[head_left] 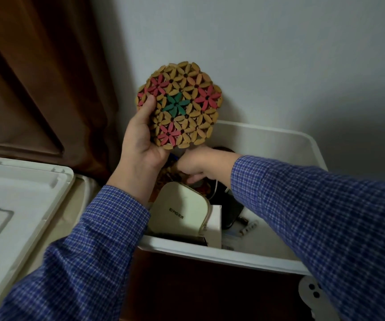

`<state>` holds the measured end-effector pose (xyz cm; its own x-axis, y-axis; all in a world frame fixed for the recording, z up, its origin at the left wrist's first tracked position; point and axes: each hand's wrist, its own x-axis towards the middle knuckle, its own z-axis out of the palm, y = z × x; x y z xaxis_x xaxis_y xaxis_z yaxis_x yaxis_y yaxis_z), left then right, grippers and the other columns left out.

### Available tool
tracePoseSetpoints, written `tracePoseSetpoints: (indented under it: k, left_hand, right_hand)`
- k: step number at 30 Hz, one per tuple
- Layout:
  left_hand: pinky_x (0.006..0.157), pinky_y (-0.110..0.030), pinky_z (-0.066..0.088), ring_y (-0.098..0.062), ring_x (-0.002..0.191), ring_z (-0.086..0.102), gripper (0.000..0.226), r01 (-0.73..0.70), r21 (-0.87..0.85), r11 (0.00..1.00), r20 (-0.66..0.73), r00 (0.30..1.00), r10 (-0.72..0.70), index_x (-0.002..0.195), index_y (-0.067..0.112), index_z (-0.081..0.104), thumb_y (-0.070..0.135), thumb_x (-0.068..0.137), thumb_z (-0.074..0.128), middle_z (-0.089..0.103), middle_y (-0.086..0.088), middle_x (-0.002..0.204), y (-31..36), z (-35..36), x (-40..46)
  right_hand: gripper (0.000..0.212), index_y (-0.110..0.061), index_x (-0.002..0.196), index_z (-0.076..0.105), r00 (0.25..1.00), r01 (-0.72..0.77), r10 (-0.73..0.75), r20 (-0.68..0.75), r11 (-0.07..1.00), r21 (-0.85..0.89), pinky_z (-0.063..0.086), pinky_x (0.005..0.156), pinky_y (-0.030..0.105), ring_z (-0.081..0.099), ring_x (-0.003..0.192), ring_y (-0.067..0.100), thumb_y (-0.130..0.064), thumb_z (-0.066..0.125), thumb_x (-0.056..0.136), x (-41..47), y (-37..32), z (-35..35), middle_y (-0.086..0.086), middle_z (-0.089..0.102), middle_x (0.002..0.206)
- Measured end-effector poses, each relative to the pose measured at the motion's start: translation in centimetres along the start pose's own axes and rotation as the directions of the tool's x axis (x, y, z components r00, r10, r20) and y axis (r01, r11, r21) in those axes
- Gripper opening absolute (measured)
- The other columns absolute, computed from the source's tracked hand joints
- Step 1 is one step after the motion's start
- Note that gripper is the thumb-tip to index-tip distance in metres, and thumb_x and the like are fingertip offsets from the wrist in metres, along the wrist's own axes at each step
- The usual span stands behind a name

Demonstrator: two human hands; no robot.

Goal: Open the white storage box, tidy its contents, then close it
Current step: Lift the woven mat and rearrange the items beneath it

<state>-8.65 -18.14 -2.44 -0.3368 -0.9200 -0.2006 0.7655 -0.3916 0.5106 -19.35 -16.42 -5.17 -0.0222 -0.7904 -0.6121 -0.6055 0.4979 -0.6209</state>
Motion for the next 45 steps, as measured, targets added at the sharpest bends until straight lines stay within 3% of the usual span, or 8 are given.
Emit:
tracePoseSetpoints:
  k: [5, 8, 12, 15, 22, 26, 41, 45]
  left_hand:
    - [0.105, -0.057, 0.046, -0.040, 0.114, 0.066, 0.040, 0.043, -0.025, 0.999, 0.024, 0.999, -0.042, 0.130, 0.001, 0.060, 0.026, 0.099, 0.059, 0.068, -0.023, 0.123, -0.5, -0.3, 0.3]
    - [0.089, -0.057, 0.056, -0.039, 0.106, 0.070, 0.034, 0.042, 0.002, 0.999, 0.032, 0.999, -0.042, 0.124, 0.001, 0.063, 0.023, 0.098, 0.060, 0.072, -0.022, 0.116, -0.7, -0.5, 0.4]
    - [0.075, -0.058, 0.059, -0.040, 0.102, 0.071, 0.032, 0.077, 0.066, 0.995, 0.025, 0.997, -0.079, 0.120, 0.002, 0.064, 0.023, 0.096, 0.062, 0.072, -0.022, 0.114, -1.2, -0.3, 0.2]
    - [0.075, -0.057, 0.059, -0.040, 0.105, 0.071, 0.035, 0.079, 0.116, 0.990, 0.012, 0.997, -0.081, 0.125, 0.004, 0.062, 0.023, 0.096, 0.062, 0.072, -0.021, 0.116, -1.4, -0.2, 0.1]
    - [0.089, -0.060, 0.055, -0.040, 0.107, 0.070, 0.036, 0.066, 0.148, 0.987, -0.030, 0.998, -0.062, 0.126, 0.005, 0.062, 0.024, 0.095, 0.063, 0.072, -0.019, 0.117, -1.4, -0.2, 0.2]
    - [0.089, -0.062, 0.055, -0.040, 0.107, 0.070, 0.036, 0.068, 0.141, 0.988, -0.018, 0.998, -0.066, 0.127, 0.005, 0.061, 0.023, 0.096, 0.063, 0.072, -0.020, 0.118, -1.5, -0.1, 0.1]
    - [0.076, -0.058, 0.059, -0.039, 0.104, 0.071, 0.034, 0.079, 0.136, 0.987, -0.010, 0.997, -0.079, 0.125, 0.003, 0.061, 0.022, 0.096, 0.062, 0.072, -0.021, 0.116, -1.4, 0.0, -0.1]
    - [0.073, -0.057, 0.060, -0.038, 0.103, 0.072, 0.033, 0.077, 0.129, 0.989, -0.007, 0.997, -0.077, 0.124, 0.003, 0.062, 0.022, 0.096, 0.062, 0.073, -0.020, 0.115, -1.4, 0.0, 0.0]
  right_hand:
    - [0.022, -0.003, 0.113, 0.063, 0.975, 0.182, -0.164, -0.148, 0.976, 0.116, 0.063, 0.065, 0.031, 0.076, 0.085, 0.025, -0.005, 0.066, 0.091, -3.4, 2.2, -5.2, 0.015, 0.075, 0.102]
    - [0.011, -0.004, 0.101, 0.067, 0.990, 0.047, -0.065, -0.127, 0.989, -0.143, 0.062, 0.057, 0.033, 0.077, 0.073, 0.023, -0.002, 0.064, 0.090, -6.0, 6.8, -9.0, 0.000, 0.077, 0.075]
    - [0.042, -0.002, 0.124, 0.064, 0.988, -0.087, 0.147, 0.049, 0.787, -0.611, 0.063, 0.072, 0.032, 0.073, 0.082, 0.019, -0.014, 0.070, 0.084, -6.6, 13.9, -7.2, 0.010, 0.074, 0.104]
    - [0.069, -0.012, 0.139, 0.048, 0.993, -0.037, 0.097, 0.063, 0.786, -0.618, 0.057, 0.088, 0.033, 0.063, 0.107, 0.024, -0.024, 0.082, 0.079, -5.0, 16.9, -3.7, 0.006, 0.058, 0.126]
    - [0.045, -0.021, 0.121, 0.051, 0.991, -0.093, 0.036, -0.131, 0.884, -0.459, 0.046, 0.083, 0.028, 0.048, 0.095, 0.022, -0.013, 0.073, 0.082, -2.2, 19.3, -1.3, 0.005, 0.043, 0.114]
    - [0.034, -0.021, 0.110, 0.059, 0.975, -0.098, -0.003, -0.224, 0.892, -0.441, 0.052, 0.091, 0.031, 0.060, 0.107, 0.027, -0.025, 0.074, 0.080, -1.8, 19.5, -1.2, 0.008, 0.060, 0.119]
    - [0.016, -0.007, 0.107, 0.066, 0.953, -0.094, -0.124, -0.275, 0.745, -0.661, 0.046, 0.073, 0.028, 0.067, 0.098, 0.029, -0.014, 0.060, 0.094, -2.7, 18.7, -1.2, 0.014, 0.067, 0.108]
    - [0.015, -0.008, 0.073, 0.058, 0.968, -0.181, 0.001, -0.250, 0.691, -0.699, 0.040, 0.048, 0.018, 0.060, 0.063, 0.015, -0.011, 0.063, 0.087, -3.7, 17.8, -2.3, 0.005, 0.064, 0.076]
